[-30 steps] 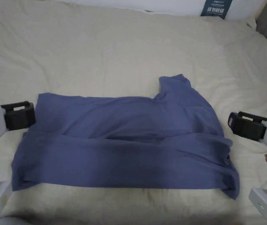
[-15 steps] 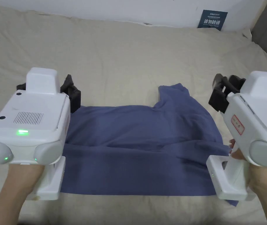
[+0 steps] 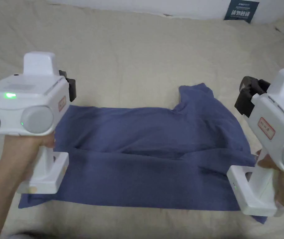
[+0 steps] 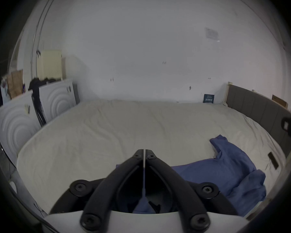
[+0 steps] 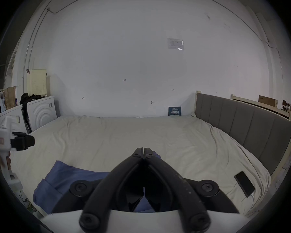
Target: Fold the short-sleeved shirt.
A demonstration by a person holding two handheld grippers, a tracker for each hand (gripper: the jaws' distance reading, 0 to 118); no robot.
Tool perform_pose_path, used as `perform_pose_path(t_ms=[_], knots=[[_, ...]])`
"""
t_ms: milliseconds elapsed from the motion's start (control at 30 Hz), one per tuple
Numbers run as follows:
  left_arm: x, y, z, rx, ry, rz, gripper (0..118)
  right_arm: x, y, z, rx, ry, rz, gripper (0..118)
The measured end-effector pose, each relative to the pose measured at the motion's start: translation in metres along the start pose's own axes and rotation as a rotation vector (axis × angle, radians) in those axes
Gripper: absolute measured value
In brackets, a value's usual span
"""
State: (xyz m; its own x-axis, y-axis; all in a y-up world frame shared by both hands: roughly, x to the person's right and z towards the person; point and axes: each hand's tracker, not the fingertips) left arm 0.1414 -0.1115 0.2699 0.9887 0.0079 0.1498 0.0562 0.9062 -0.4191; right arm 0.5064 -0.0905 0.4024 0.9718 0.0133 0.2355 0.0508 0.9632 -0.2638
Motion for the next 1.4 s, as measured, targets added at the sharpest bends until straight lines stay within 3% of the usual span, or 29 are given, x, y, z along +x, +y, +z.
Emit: perform_pose_path(t_ms=[33,167,500,600,633,667,700,733,767,800,833,900,1067,1100,1133,1200,1300,1333,1400], knots=[[-0.008,0.005,-0.012,-0.035,-0.004,0.029,27,0.001,-0.001,-0.002,-0.005,0.001,0.000,1],[-0.038,0.020,-0.079,-0.250,-0.019,0.086,117,-0.001,-0.005,-0.020,-0.043,0.008,0.001,1],[-0.069,-0.017,-0.227,-0.610,0.103,0.043,118,-0.002,-0.022,-0.080,-0.168,0.009,0.004,1],[-0.074,-0.029,-0.250,-0.662,0.111,0.059,109,-0.002,-0.027,-0.096,-0.195,-0.002,0.012,1],[-0.077,-0.034,-0.255,-0.680,0.114,0.058,100,-0.001,-0.029,-0.101,-0.204,-0.004,0.012,1],[-0.079,-0.039,-0.260,-0.696,0.126,0.055,81,-0.002,-0.030,-0.105,-0.213,-0.008,0.012,1],[-0.080,-0.041,-0.263,-0.712,0.113,0.064,69,-0.002,-0.032,-0.109,-0.218,-0.008,0.013,1],[-0.080,-0.039,-0.260,-0.703,0.054,0.120,65,-0.002,-0.033,-0.112,-0.223,-0.009,0.015,1],[-0.082,-0.039,-0.258,-0.689,0.091,0.095,51,-0.001,-0.034,-0.114,-0.227,-0.014,0.015,1],[-0.083,-0.037,-0.253,-0.671,0.033,0.077,30,-0.001,-0.035,-0.117,-0.229,-0.017,0.004,1],[-0.083,-0.036,-0.249,-0.654,0.017,0.068,0,0.001,-0.035,-0.120,-0.235,-0.016,-0.017,1],[-0.087,-0.037,-0.241,-0.647,0.020,0.133,1,0.005,-0.033,-0.128,-0.265,-0.017,-0.051,1],[-0.089,-0.027,-0.212,-0.546,-0.013,0.143,1,0.021,-0.012,-0.164,-0.315,-0.032,-0.035,2],[-0.090,-0.023,-0.204,-0.525,-0.017,0.140,1,0.027,-0.007,-0.175,-0.332,-0.035,-0.035,9],[-0.090,-0.020,-0.198,-0.505,-0.027,0.127,1,0.033,-0.004,-0.186,-0.378,-0.041,-0.024,23],[-0.083,-0.009,-0.188,-0.481,-0.034,0.091,1,0.048,0.000,-0.215,-0.485,-0.054,-0.029,79],[-0.083,-0.004,-0.180,-0.464,-0.033,0.080,1,0.069,-0.012,-0.259,-0.673,-0.063,-0.022,100],[-0.084,-0.003,-0.178,-0.460,-0.037,0.081,1,0.073,-0.018,-0.270,-0.722,-0.071,-0.021,112],[-0.085,-0.004,-0.175,-0.457,-0.039,0.087,1,0.082,-0.037,-0.292,-0.829,-0.124,-0.012,116]])
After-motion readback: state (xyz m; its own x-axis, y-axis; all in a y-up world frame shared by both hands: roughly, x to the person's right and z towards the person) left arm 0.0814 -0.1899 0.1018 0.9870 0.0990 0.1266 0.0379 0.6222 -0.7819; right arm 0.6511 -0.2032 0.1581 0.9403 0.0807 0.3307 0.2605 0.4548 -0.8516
